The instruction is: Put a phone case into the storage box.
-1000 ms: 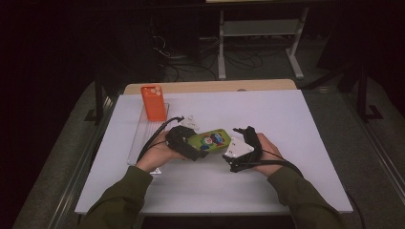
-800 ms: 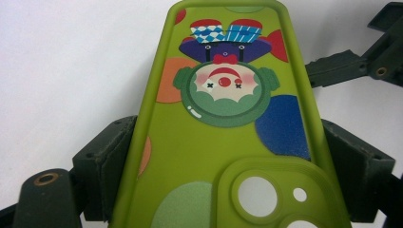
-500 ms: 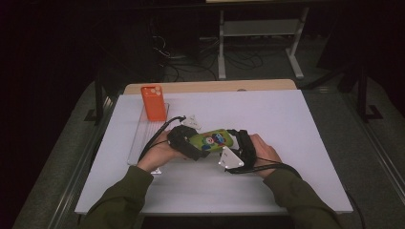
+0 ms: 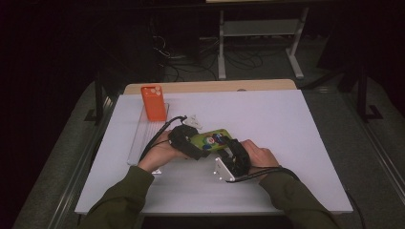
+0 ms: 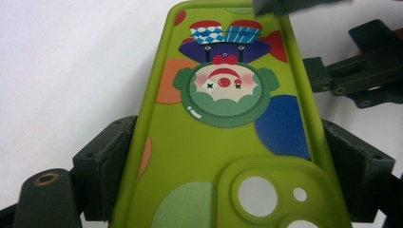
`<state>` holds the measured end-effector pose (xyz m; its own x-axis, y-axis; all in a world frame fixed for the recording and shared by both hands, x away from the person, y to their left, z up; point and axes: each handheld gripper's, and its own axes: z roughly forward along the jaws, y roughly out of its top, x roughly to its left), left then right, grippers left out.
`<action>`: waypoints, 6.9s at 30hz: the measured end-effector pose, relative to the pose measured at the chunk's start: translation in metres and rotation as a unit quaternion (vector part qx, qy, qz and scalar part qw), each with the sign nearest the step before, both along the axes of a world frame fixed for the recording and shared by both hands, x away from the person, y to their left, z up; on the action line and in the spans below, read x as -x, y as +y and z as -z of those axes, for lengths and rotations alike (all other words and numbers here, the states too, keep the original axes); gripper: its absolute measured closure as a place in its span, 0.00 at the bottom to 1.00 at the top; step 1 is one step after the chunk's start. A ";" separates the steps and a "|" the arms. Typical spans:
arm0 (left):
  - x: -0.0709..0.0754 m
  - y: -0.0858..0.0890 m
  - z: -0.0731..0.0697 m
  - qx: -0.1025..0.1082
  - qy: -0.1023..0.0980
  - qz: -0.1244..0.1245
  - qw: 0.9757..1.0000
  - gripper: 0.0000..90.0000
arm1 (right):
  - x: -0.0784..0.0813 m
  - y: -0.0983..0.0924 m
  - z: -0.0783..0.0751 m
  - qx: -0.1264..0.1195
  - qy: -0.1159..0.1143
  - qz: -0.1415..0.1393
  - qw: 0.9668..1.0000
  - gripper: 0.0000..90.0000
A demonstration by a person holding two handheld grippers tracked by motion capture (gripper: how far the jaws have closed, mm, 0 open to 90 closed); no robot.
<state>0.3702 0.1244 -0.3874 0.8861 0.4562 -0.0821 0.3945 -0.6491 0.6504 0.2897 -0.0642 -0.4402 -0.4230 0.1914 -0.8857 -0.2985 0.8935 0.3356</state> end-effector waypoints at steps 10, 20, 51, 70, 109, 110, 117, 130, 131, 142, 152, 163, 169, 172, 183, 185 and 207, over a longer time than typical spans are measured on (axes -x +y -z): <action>-0.001 0.000 -0.001 -0.003 0.007 0.003 1.000 0.16 | 0.000 0.004 0.003 0.032 -0.041 -0.012 0.999 0.70; 0.000 -0.001 0.000 0.005 0.009 0.002 1.000 0.16 | 0.001 0.005 0.006 0.047 -0.056 -0.010 0.997 0.84; -0.005 0.032 -0.022 0.111 -0.035 -0.039 0.992 0.00 | -0.017 -0.015 -0.017 -0.135 0.126 0.063 0.981 0.85; -0.011 0.030 -0.022 0.135 -0.037 -0.091 0.986 0.00 | -0.042 -0.045 -0.029 -0.349 0.345 0.135 0.861 0.85; -0.032 -0.022 -0.019 0.233 -0.012 -0.095 0.968 0.11 | -0.040 -0.040 -0.039 -0.403 0.381 0.097 0.826 0.85; -0.032 -0.022 -0.020 0.234 -0.010 -0.095 0.968 0.11 | -0.039 -0.040 -0.039 -0.402 0.381 0.098 0.827 0.85; -0.034 -0.018 -0.023 0.235 -0.005 -0.096 0.967 0.17 | -0.039 -0.037 -0.038 -0.389 0.384 0.100 0.832 0.80; -0.038 -0.011 -0.028 0.232 -0.001 -0.106 0.967 0.18 | -0.037 -0.042 -0.042 -0.388 0.381 0.088 0.835 0.63; -0.038 -0.010 -0.030 0.233 -0.001 -0.108 0.966 0.18 | -0.036 -0.044 -0.042 -0.388 0.383 0.089 0.834 0.61; -0.039 0.011 -0.044 0.217 -0.016 -0.128 0.968 0.18 | -0.027 -0.071 -0.035 -0.367 0.394 0.115 0.835 0.34; -0.043 0.044 -0.072 0.215 -0.046 -0.161 0.962 0.18 | -0.013 -0.097 -0.022 -0.360 0.391 0.143 0.835 0.13; -0.048 0.079 -0.102 0.211 -0.084 -0.190 0.955 0.18 | 0.004 -0.112 -0.006 -0.346 0.405 0.152 0.833 0.00; -0.051 0.095 -0.106 0.208 -0.099 -0.220 0.948 0.18 | 0.012 -0.116 0.001 -0.328 0.408 0.153 0.838 0.00; -0.053 0.104 -0.105 0.198 -0.105 -0.238 0.945 0.18 | 0.010 -0.117 0.001 -0.330 0.408 0.156 0.837 0.00; -0.066 0.129 -0.103 0.155 -0.135 -0.313 0.927 0.18 | 0.008 -0.118 0.001 -0.330 0.403 0.161 0.838 0.00; -0.068 0.131 -0.101 0.148 -0.137 -0.328 0.923 0.18 | 0.008 -0.119 0.001 -0.330 0.401 0.161 0.839 0.00; -0.091 0.128 -0.055 0.048 -0.117 -0.428 0.895 0.17 | 0.008 -0.121 -0.002 -0.346 0.395 0.168 0.834 0.00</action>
